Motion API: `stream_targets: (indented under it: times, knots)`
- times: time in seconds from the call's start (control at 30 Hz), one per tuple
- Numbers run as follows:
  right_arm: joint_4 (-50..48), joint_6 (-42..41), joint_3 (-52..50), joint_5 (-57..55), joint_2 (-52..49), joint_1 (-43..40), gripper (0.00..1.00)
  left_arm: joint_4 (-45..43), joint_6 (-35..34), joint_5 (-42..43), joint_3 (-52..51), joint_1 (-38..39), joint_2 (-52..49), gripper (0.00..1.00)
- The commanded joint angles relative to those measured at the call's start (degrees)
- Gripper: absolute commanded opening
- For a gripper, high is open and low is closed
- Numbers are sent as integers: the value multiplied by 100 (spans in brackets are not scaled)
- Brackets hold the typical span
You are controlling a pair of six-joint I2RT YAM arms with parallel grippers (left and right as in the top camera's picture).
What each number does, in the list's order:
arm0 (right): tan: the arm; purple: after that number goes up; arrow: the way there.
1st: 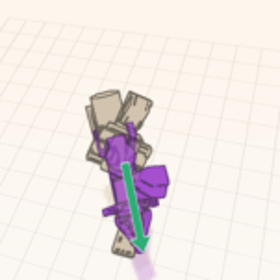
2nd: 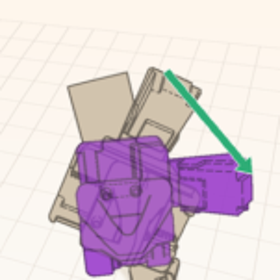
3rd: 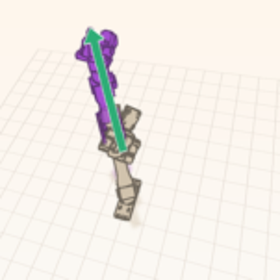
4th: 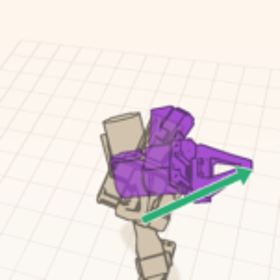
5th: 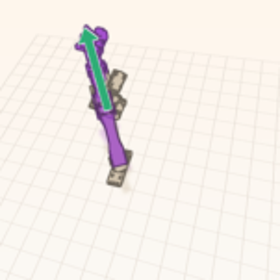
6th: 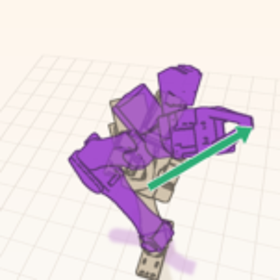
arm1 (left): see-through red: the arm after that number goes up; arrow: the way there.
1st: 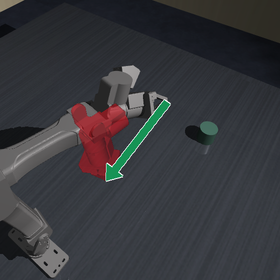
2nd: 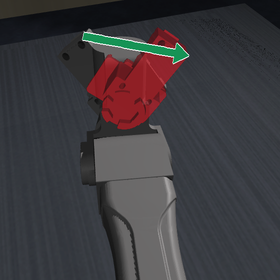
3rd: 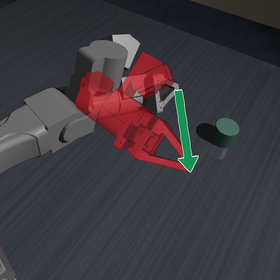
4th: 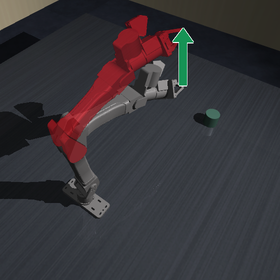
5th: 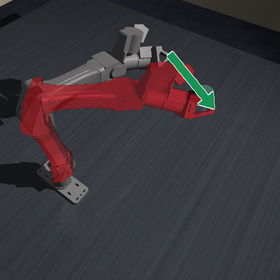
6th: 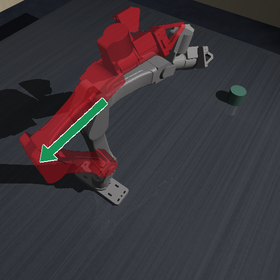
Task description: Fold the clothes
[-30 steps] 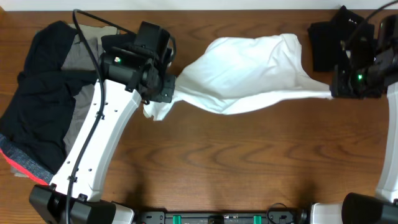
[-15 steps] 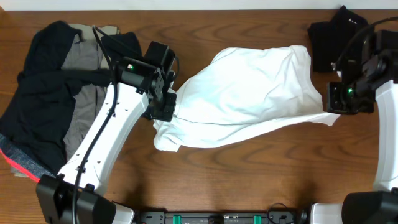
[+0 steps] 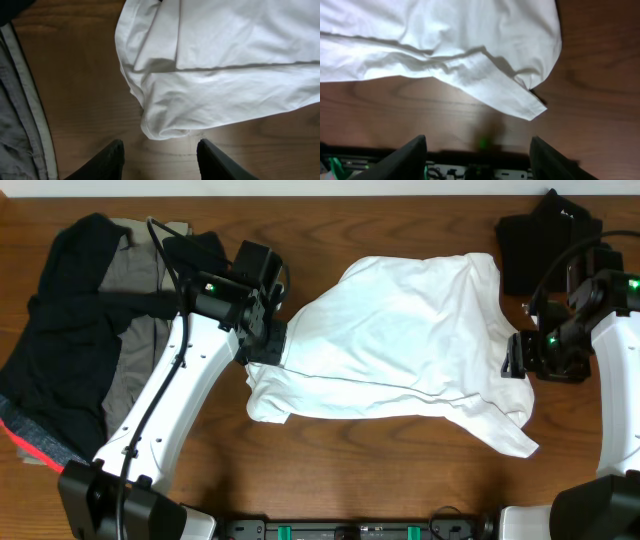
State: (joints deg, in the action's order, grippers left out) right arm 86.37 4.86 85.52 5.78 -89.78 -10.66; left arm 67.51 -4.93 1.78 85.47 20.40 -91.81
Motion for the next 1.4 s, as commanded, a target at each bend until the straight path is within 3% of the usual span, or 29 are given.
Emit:
stream_targets:
  times: [0.0, 0.13, 0.2, 0.3, 0.63, 0.83, 1.03, 1.37]
  knots:
    - [-227, -79, -24, 28, -11, -116, 69, -79, -31, 42, -20, 2, 22, 49]
    - [-1303, -138, -24, 719, -20, -83, 72, -647, -7, 101, -20, -105, -85, 60]
    - [-1923, -129, -24, 1091, -35, 44, 70, -1064, 31, 448, -17, -304, -243, 68]
    - [-2575, -111, -24, 1115, -63, 413, 70, -1582, 179, 1250, -4, -704, -645, 72]
    - [-3075, -96, -24, 798, -155, 1078, 71, -1814, 216, 1534, 164, -1467, -1950, 71]
    - [-3075, -98, -24, 811, -155, 1080, 66, -2138, 514, 1513, 164, -1482, -2068, 68]
    - [-3069, -101, -24, 817, -155, 1080, 64, -2343, 533, 1513, 153, -1482, -2304, 61]
    - [-3069, -103, -24, 820, -157, 1084, 62, -2848, 533, 1510, 155, -1482, -2800, 58]
